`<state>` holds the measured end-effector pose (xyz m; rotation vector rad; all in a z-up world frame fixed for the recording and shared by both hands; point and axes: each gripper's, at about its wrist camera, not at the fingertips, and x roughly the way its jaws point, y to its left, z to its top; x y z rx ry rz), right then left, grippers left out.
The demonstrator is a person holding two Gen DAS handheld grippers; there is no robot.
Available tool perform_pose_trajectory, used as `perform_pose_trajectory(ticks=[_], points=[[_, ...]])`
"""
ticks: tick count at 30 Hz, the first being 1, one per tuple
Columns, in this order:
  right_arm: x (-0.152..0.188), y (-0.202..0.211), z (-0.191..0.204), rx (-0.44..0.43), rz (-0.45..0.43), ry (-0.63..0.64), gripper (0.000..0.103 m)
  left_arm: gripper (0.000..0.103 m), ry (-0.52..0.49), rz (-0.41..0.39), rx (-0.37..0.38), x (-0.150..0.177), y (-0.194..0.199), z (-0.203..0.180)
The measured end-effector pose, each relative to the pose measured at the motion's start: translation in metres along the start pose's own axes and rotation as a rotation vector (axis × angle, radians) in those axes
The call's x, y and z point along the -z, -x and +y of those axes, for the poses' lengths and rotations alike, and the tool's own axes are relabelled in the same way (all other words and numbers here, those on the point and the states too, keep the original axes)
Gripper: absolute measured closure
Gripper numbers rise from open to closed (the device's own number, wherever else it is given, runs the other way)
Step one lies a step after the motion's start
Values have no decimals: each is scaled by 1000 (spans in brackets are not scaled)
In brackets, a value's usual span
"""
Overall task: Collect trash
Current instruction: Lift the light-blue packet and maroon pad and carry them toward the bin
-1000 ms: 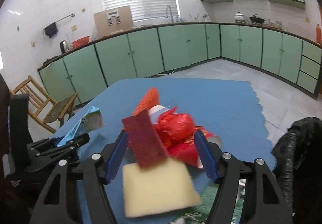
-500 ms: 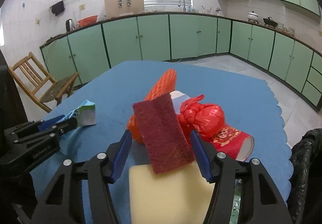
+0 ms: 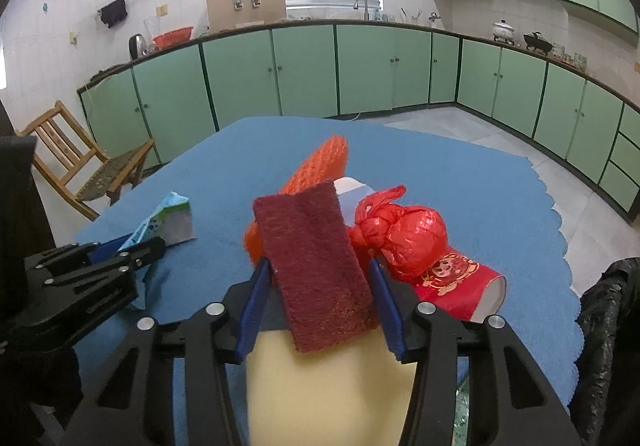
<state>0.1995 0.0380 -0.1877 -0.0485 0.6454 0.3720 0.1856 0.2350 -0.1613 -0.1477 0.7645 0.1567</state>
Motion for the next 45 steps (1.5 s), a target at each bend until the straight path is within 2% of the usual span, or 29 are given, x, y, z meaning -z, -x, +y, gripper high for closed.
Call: perform_pose_trajectory(ticks=[12,19,27,45], points=[[-8,47,-7,-72,-62,-48,54,80,-5,-60,46,-5,38,-12],[-14,81,-24,-36,-122,-100,53,80,-29,-108,93,-11,65,-33],[-20,136,-62,55,-201,-159,53,80,-78,-157,194,-17,92,-80],[15,217,-161,301,-236,-280,53,80,-203,-169,432,3,112,-222]])
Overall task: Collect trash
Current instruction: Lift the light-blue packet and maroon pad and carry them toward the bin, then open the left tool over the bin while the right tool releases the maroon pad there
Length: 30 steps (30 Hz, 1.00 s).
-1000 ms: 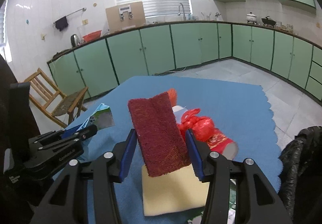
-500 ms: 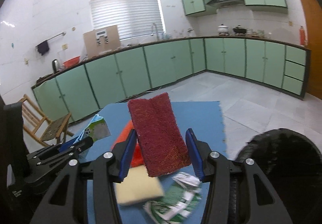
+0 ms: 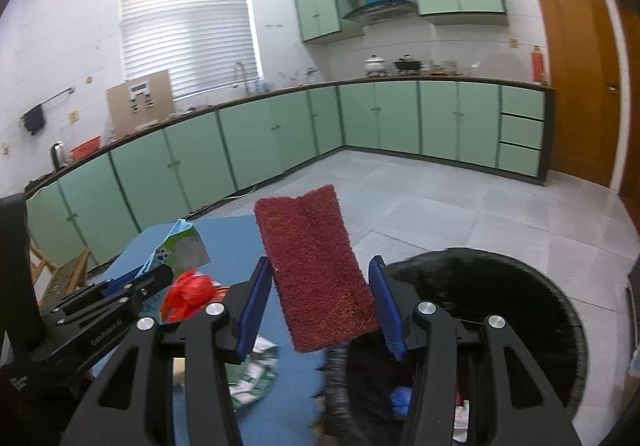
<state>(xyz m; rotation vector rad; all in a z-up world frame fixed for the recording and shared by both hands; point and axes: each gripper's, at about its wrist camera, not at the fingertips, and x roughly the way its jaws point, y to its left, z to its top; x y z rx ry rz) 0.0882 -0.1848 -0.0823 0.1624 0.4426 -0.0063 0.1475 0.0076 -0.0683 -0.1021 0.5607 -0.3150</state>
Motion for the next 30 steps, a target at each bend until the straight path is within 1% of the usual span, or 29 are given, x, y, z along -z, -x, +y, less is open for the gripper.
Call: perform_pose_trajectory(ticks=[5,11,12,13,14,17,20,23,26,27,28,30], points=[[-1,11,-33,65,-12,-18,53,80,-33,2,65,2,-12,-36],[0,20,-65,128,-22,-37,53,80,-66,2,116,0,-28,-73],[1,20,-70,135,-23,-42,53,89,-72,2,122,0,-30,-76],[2,21,-77,145,-21,-49,53,102,-79,6,133,1,-31,-78],[2,21,-82,153,-19,-53,53,102,-84,13,147,2,-34,-84],[7,21,-97,171,-13,-75,53,102,-97,23,183,6,-45,-99],[14,19,-111,182,5,-99,53,102,-124,38,182,15,-56,-111],[21,16,-119,194,24,-106,53,102,-124,60,176,22,-63,-109],[30,11,-128,199,44,-112,53,101,-108,78,158,24,-67,-94],[31,9,-126,201,50,-115,53,98,-102,81,145,24,-67,-88],[33,7,-128,201,57,-119,53,92,-98,82,136,24,-67,-82],[37,2,-128,196,69,-127,53,86,-86,80,114,22,-64,-70]])
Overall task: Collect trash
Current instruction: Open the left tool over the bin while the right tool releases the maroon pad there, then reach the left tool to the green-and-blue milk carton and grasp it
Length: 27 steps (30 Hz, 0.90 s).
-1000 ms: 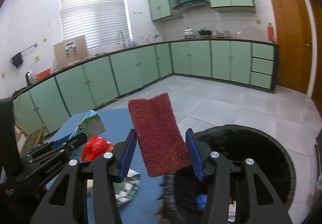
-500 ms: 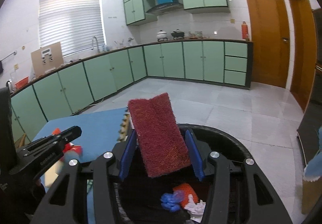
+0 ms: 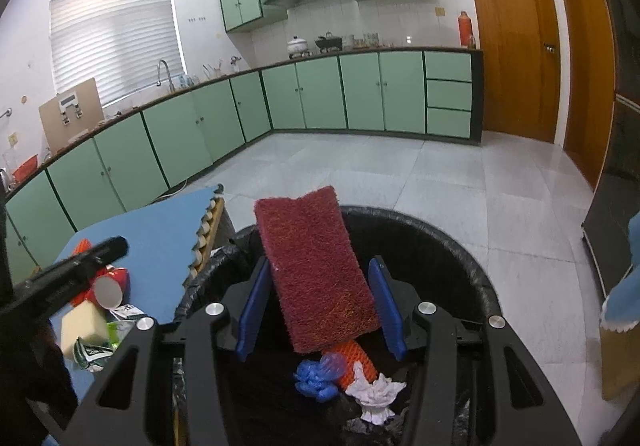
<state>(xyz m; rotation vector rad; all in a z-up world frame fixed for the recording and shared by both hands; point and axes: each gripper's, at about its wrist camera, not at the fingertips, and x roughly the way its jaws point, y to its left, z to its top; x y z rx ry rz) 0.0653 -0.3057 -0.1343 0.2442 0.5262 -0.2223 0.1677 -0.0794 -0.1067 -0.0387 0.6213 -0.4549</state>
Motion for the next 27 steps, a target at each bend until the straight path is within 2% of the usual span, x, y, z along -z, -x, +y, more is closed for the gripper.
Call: perform_pose_trajectory(ticks=[2,4,8,16,21,27], points=[[4,-4,2,-2,11,-1,53,83,17,-3,-11,-2,4,9],[6,-7,4,-1,19,5,52,73,21,-12,-33,-5,9,20],[10,-12,8,40,34,24,19,66,18,-27,-60,-2,22,35],[13,-8,20,28,23,33,15,45,-8,-30,-73,11,41,43],[17,2,26,17,12,40,15,41,-3,-1,-73,29,46,42],[25,14,28,15,6,48,15,41,-2,35,-83,60,52,34]])
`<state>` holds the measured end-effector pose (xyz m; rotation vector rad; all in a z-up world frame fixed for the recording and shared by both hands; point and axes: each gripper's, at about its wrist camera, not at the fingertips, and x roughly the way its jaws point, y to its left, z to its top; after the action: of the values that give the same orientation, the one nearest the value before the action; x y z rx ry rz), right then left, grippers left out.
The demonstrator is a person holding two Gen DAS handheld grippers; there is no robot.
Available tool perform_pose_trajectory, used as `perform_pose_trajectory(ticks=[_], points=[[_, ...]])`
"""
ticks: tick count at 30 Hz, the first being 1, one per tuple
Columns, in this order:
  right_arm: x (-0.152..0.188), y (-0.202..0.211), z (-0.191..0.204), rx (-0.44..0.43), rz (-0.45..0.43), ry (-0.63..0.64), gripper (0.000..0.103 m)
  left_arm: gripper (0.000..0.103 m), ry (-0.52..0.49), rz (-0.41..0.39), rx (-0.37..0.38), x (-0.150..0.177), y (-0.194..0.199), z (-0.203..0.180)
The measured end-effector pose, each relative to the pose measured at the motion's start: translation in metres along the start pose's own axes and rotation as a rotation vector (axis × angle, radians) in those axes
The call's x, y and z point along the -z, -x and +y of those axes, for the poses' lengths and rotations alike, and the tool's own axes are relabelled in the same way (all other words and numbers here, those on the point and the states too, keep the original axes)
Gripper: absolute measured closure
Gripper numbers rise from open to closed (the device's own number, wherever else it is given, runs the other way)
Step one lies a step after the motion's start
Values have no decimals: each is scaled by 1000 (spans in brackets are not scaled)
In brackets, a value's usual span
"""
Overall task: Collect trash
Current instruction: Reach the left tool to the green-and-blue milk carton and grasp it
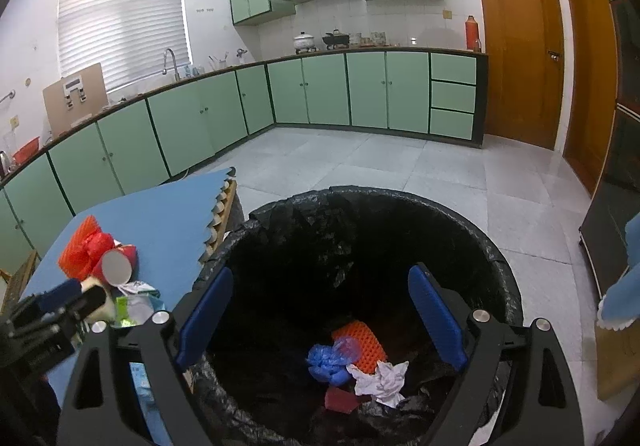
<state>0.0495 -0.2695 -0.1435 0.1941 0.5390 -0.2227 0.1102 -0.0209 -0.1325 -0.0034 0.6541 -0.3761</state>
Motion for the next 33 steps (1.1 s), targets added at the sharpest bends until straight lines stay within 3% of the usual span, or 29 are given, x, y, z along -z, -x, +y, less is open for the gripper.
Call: perform_pose_trajectory(ticks=[15,30,32,33], points=[[26,-1,-4,-37,34,-7,15,41,3,89,-60,44,-15,-29],[32,-12,-7,-48,52,-22,15,29,3,156,-98,56,-31,-36],[32,-13,-8,-46,54,-24,15,39,23,164,-85,55,-35,-33],[32,-13,-9,-44,54,-26,15,50,36,165,-72,53,-36,-31]])
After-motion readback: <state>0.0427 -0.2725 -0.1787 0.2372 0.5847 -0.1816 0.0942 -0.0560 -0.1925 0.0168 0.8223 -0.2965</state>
